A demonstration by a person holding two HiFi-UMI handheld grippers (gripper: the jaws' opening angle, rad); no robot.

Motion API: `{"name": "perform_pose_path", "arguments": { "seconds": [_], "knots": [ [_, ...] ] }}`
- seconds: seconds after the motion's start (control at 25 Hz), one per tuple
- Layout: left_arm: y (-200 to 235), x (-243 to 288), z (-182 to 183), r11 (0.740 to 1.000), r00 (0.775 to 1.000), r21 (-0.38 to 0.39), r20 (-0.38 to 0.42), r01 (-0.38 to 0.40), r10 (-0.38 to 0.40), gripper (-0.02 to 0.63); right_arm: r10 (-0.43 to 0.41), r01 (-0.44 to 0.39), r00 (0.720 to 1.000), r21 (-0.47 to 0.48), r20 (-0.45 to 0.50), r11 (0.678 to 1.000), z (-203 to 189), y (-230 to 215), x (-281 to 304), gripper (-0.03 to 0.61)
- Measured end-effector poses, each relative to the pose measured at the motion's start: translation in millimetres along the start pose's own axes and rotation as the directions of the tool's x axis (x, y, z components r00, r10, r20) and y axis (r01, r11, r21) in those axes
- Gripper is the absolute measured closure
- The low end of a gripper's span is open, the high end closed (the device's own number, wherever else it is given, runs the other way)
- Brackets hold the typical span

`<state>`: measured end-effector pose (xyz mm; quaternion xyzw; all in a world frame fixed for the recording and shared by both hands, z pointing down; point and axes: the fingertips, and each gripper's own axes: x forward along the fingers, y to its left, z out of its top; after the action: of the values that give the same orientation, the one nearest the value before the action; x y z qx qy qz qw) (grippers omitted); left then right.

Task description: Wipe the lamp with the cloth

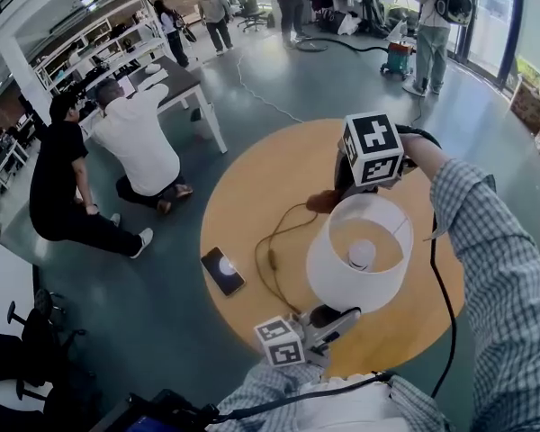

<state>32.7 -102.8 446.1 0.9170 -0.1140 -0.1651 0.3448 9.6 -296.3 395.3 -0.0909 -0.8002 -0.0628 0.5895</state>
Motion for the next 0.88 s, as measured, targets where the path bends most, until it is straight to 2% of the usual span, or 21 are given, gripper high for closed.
{"name": "perform_pose_path", "arguments": {
  "seconds": [0.4, 0.64, 0.88],
  "knots": [
    [-1, -1, -2, 1.000, 1.000, 0.002, -0.002, 0.005, -0.005, 0.449, 0.003, -0.016, 0.995, -0.132, -0.102, 0.991, 10, 9, -9, 0.511],
    [-1, 0, -2, 1.000, 1.000, -0.001, -0.002, 0.004, -0.004, 0.449, -0.033, 0.001, 0.992, -0.256, -0.123, 0.967, 31, 22, -34, 0.511],
    [0, 1, -2, 1.000, 1.000, 0.003, -0.008, 0.008, -0.008, 0.449, -0.018, -0.042, 0.982, -0.312, -0.187, 0.949, 47, 24, -27, 0.511]
  ]
}}
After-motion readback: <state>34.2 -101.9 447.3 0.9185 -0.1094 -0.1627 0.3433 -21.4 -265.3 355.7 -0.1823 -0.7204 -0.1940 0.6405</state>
